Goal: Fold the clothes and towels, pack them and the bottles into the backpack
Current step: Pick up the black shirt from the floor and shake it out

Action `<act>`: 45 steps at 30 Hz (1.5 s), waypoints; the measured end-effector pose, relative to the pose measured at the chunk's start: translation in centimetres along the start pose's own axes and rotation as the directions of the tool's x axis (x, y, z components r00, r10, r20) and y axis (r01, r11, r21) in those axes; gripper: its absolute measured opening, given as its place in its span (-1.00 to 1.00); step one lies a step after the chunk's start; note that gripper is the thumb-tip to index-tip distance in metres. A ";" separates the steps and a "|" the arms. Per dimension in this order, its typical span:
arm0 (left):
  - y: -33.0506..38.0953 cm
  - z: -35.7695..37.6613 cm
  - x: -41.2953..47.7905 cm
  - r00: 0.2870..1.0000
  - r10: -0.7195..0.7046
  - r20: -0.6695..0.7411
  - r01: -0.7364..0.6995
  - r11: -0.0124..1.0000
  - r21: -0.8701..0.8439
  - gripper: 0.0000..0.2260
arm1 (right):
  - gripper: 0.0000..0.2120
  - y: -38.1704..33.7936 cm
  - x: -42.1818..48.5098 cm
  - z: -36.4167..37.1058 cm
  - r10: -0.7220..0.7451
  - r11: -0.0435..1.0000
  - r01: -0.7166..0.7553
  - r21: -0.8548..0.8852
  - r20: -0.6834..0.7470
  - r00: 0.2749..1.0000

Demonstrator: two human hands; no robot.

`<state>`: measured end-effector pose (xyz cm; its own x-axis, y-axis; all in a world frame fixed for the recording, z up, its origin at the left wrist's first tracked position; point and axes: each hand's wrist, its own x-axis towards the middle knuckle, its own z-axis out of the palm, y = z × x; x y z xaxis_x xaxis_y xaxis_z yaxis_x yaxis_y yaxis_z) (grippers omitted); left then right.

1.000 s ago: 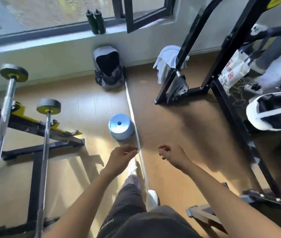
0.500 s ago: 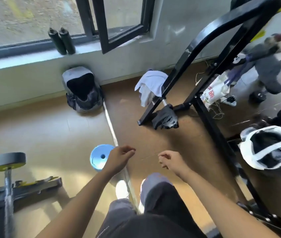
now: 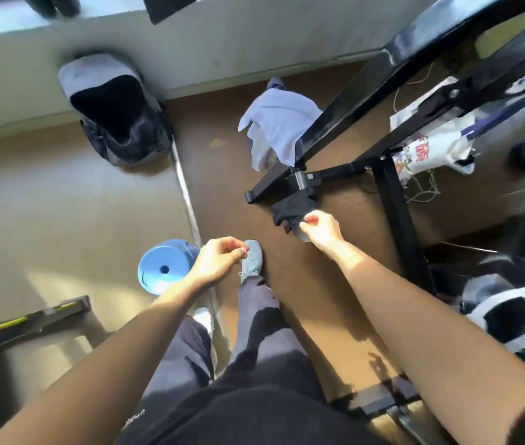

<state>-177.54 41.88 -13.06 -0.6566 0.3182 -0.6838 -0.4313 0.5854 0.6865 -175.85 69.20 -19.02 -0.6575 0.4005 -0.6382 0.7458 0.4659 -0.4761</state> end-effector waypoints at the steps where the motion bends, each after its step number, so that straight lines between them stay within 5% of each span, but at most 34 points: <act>1: 0.6 0.3 1.0 1.000 -0.015 -0.001 0.015 1.000 -0.005 -0.90 | -0.66 0.0 2.0 -0.2 0.017 1.000 -0.017 -0.026 0.022 1.000; 5: 1.2 0.4 4.3 0.998 -0.048 -0.032 0.047 0.998 -0.039 -0.87 | -0.35 -0.8 8.3 -0.6 0.038 0.997 -0.032 -0.073 0.084 0.996; 8: 0.7 0.1 5.5 0.992 -0.087 -0.094 0.082 0.995 -0.061 -0.80 | -0.31 -1.1 11.7 -0.4 0.053 0.995 -0.045 -0.092 0.092 0.994; 19: 0.0 1.7 8.0 0.989 -0.120 -0.091 0.112 0.989 -0.094 -0.81 | -0.84 0.6 15.2 0.3 -0.071 0.874 0.097 -0.476 0.074 0.995; 29: 2.7 0.4 7.6 0.993 -0.081 -0.080 0.066 0.983 -0.170 -0.85 | -0.88 -3.0 5.2 -3.3 -0.125 0.992 0.123 0.028 0.097 0.987; 32: 3.9 -0.9 7.3 0.993 -0.060 -0.102 0.035 0.973 -0.229 -0.84 | -0.88 -5.2 1.0 -4.9 -0.241 0.967 0.230 0.111 0.107 0.965; 35: 6.3 -2.3 6.7 0.995 0.059 -0.085 -0.071 0.987 -0.146 -0.81 | -0.87 -8.2 -2.2 -5.9 -0.374 0.925 0.353 0.142 0.159 0.914; 40: 11.6 -4.6 5.5 0.926 0.348 0.144 -0.358 0.933 0.049 -0.54 | -0.90 -14.2 -5.3 -7.8 -0.575 0.807 0.483 0.340 0.266 0.774; 42: 13.4 -5.5 4.9 0.868 0.455 0.200 -0.478 0.874 0.089 -0.61 | -0.89 -16.1 -5.9 -8.6 -0.612 0.778 0.486 0.398 0.302 0.731; 45: 15.4 -6.9 3.7 0.876 0.445 0.184 -0.466 0.880 0.088 -0.73 | -0.87 -18.5 -6.5 -10.1 -0.629 0.764 0.471 0.440 0.348 0.695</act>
<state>-190.90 46.87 -3.30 -0.6534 0.6770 -0.3389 -0.0190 0.4328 0.9013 -186.46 65.98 0.05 -0.8892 -0.2894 -0.3544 0.3069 0.1972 -0.9311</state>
